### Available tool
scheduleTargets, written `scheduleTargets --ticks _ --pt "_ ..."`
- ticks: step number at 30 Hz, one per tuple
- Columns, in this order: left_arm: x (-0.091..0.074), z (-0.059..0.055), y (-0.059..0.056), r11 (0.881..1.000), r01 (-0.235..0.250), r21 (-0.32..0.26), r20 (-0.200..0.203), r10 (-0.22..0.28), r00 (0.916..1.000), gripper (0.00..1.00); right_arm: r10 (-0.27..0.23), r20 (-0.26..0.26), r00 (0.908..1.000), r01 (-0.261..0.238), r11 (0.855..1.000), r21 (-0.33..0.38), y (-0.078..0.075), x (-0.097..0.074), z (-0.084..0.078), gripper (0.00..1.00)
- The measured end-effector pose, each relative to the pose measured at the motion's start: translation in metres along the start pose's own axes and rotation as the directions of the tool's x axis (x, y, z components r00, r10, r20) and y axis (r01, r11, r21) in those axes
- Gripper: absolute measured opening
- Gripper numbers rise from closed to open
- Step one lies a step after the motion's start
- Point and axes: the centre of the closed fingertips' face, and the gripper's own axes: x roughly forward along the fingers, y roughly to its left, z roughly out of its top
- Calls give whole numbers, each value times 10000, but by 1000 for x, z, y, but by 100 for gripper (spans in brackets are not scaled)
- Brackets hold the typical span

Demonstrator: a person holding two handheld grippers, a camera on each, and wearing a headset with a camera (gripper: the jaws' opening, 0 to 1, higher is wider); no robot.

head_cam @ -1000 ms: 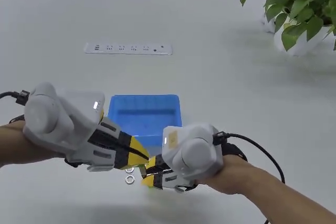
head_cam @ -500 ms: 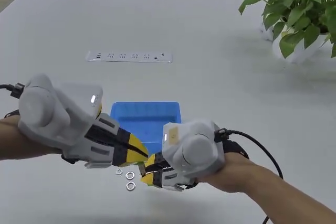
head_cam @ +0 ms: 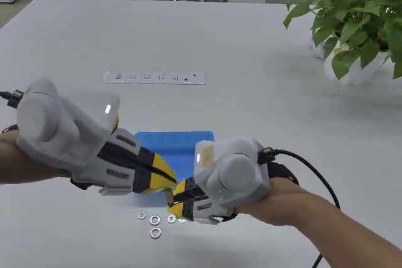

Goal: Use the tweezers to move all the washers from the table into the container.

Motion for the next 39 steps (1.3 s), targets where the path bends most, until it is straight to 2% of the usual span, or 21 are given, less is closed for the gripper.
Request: scheduleTargets --ticks 10,22,30,39 --pt "-4 11 18 9997 7 256 28 -8 10000 5 -264 83 9996 265 9996 -58 -19 -8 8 10" --pt "-7 14 41 9987 11 501 -36 -9 10000 5 -540 270 9982 539 9985 51 -45 -11 12 10" --pt "-3 12 56 9975 15 707 -61 -10 10000 5 -669 333 9972 666 9977 98 -61 -10 9 11" --pt "4 4 71 9981 37 614 -77 -33 10000 5 -739 323 9967 731 9970 258 -75 -3 0 11"
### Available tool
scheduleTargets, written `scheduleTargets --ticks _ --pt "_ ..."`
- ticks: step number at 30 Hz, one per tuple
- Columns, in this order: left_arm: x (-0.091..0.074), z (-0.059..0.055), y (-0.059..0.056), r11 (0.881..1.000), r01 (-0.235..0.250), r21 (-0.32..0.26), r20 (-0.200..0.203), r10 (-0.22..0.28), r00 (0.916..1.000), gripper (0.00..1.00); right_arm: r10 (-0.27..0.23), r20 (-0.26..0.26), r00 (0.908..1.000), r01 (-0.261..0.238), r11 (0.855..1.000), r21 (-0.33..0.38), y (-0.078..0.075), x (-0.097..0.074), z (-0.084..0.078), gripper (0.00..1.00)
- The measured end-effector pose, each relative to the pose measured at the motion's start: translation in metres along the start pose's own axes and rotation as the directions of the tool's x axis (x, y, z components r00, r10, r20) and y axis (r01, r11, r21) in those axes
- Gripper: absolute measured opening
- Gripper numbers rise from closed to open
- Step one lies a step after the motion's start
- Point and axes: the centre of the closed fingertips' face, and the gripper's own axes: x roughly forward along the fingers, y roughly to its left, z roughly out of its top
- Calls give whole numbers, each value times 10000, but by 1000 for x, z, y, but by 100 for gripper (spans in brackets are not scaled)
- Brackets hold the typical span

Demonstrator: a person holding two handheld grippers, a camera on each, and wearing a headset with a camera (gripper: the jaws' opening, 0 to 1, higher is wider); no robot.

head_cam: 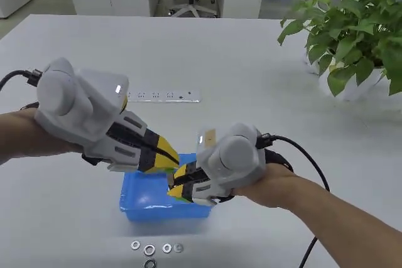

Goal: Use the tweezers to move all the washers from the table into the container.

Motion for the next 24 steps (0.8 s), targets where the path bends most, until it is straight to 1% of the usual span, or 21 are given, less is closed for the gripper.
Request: scheduleTargets --ticks 7,17,24 --pt "8 -11 7 10000 69 -62 -119 -70 9999 5 79 -186 9998 -77 9999 121 -7 9 -11 11" --pt "22 -25 17 9997 103 -224 -125 -106 9999 5 196 -331 9993 -187 9994 274 -16 18 -26 11" --pt "30 -35 20 9991 182 -387 -140 -187 9997 5 366 -518 9980 -349 9988 330 -18 26 -40 11"
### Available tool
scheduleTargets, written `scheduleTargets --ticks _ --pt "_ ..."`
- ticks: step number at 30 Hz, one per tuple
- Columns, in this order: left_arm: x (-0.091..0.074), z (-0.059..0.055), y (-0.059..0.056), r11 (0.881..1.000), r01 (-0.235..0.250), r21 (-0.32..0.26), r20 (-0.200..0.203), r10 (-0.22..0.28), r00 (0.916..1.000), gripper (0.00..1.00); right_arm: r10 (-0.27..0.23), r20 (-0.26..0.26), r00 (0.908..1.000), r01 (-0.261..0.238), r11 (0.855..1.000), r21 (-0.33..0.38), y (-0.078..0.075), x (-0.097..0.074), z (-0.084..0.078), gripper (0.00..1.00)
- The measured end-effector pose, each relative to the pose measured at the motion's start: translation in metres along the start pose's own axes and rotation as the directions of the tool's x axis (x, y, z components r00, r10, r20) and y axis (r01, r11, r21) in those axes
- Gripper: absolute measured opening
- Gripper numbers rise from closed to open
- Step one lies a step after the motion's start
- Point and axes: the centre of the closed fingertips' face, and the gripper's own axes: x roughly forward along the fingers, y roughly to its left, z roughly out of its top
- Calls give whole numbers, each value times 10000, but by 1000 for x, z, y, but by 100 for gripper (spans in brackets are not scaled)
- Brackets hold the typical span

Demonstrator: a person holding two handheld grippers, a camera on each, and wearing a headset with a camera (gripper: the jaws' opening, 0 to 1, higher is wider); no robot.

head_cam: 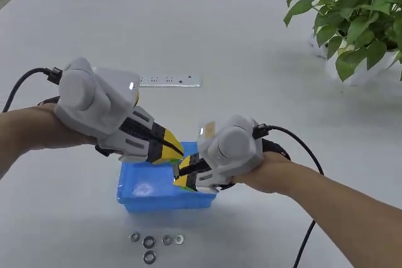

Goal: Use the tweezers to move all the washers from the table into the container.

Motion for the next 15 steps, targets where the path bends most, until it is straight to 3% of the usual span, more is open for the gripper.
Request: scheduleTargets --ticks 15 --pt "9 -11 4 9994 64 -332 81 -61 9999 5 284 -190 9994 -283 9996 32 -2 10 -11 11"
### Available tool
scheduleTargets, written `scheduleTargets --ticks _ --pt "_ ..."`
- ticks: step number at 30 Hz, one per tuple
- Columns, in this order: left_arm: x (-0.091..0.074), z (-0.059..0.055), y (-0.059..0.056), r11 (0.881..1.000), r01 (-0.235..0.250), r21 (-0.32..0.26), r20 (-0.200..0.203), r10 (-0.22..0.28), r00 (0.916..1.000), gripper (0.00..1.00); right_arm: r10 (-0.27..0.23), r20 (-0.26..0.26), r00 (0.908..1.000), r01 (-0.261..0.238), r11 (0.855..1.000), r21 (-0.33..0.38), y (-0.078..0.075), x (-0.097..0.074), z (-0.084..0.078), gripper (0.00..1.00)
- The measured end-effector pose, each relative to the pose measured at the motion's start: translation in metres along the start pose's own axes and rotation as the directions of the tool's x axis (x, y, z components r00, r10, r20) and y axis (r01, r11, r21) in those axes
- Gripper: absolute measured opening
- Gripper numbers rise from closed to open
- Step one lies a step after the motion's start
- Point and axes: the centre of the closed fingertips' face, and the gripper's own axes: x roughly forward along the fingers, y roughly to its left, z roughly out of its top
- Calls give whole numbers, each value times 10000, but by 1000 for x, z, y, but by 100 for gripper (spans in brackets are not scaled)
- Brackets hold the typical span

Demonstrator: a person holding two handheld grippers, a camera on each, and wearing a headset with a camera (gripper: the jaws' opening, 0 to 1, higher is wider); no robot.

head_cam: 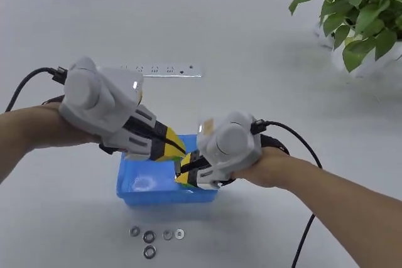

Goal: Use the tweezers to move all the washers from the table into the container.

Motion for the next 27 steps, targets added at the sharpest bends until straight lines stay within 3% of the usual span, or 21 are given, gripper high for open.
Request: scheduleTargets --ticks 11,27 --pt "-1 2 0 10000 6 -84 3 -6 10000 5 -25 -18 10000 25 10000 -75 0 -1 1 12" --pt "-17 15 -3 9999 -148 -20 57 148 9999 5 -244 194 9995 251 9989 -387 1 -12 19 12"
